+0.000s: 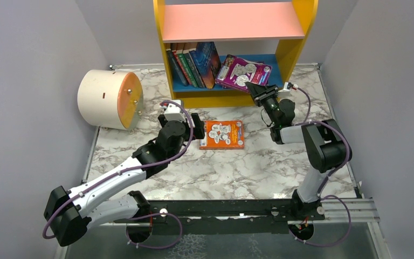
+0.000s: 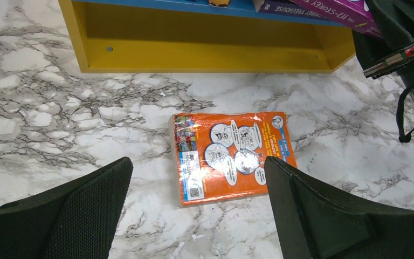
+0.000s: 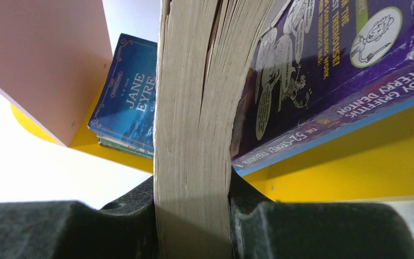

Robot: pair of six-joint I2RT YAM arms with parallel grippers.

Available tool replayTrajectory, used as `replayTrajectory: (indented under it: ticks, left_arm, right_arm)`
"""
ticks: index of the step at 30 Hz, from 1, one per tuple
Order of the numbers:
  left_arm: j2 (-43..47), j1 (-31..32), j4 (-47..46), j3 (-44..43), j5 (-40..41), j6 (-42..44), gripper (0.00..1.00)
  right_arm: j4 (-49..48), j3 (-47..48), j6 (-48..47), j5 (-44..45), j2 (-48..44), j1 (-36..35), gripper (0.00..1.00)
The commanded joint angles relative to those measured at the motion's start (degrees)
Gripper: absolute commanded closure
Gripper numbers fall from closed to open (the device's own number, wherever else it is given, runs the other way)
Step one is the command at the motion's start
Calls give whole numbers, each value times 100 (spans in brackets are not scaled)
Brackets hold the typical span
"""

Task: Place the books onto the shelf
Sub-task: Place the book on the shelf.

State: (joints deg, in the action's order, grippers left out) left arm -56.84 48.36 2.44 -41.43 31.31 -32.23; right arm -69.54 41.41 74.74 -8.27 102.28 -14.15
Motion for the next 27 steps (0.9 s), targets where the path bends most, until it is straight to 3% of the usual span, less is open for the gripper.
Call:
replayTrajectory:
  ticks: [1,27]
  left_arm:
    - [113,-35,85,29,7,-6,13]
    - [54,-31,131,-31,7,-48,13]
  right_arm:
    - [-685,344,140,211,158,-9,99]
    - [-479,659,405,168,570,237,99]
